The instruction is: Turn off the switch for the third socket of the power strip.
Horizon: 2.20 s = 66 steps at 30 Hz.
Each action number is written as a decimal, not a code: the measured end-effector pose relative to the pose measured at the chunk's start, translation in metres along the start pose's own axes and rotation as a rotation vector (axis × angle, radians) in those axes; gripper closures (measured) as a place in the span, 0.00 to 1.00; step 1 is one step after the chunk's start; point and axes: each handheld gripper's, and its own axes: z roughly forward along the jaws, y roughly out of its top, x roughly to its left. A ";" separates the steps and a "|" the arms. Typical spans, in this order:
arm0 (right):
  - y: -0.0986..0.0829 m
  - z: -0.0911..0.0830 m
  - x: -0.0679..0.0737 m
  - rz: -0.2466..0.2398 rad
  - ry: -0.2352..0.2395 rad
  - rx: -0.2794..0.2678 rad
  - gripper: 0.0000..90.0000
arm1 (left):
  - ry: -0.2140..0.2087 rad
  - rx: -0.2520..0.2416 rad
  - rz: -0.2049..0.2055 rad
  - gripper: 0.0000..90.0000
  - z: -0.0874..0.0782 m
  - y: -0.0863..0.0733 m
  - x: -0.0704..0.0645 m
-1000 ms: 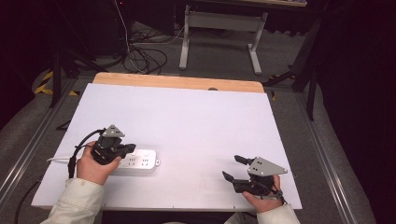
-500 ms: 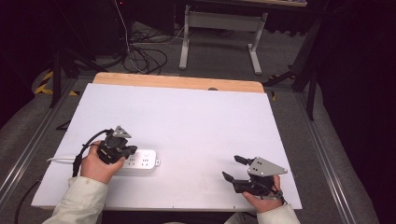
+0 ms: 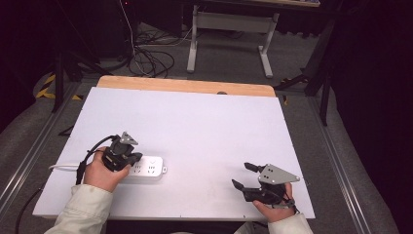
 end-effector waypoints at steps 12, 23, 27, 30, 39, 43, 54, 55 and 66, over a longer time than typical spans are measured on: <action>0.000 0.000 0.001 -0.002 0.002 0.005 0.33 | 0.005 0.006 0.007 1.00 0.003 0.000 -0.001; 0.000 0.000 0.001 -0.001 0.002 0.004 0.33 | 0.028 0.001 0.018 1.00 0.003 -0.001 -0.005; 0.000 0.000 0.001 -0.002 0.002 0.007 0.33 | 0.040 0.000 0.031 1.00 0.003 -0.002 -0.007; 0.000 0.001 0.001 -0.004 0.001 0.009 0.33 | 0.029 -0.011 0.020 1.00 0.003 -0.003 -0.004; 0.000 0.001 0.001 -0.004 0.000 0.011 0.33 | 0.025 -0.026 0.008 1.00 0.004 -0.005 -0.005; -0.001 0.002 0.001 -0.005 0.002 0.016 0.33 | 0.036 -0.025 0.014 1.00 0.005 -0.006 -0.005; 0.000 0.003 0.001 -0.009 0.004 0.016 0.33 | 0.014 -0.057 -0.037 1.00 0.001 -0.005 -0.002; 0.000 0.003 0.001 -0.009 0.004 0.016 0.33 | 0.010 -0.063 -0.037 1.00 0.000 -0.005 -0.002; -0.001 0.002 0.001 -0.008 0.003 0.012 0.33 | -0.002 -0.094 -0.034 1.00 -0.012 -0.002 -0.003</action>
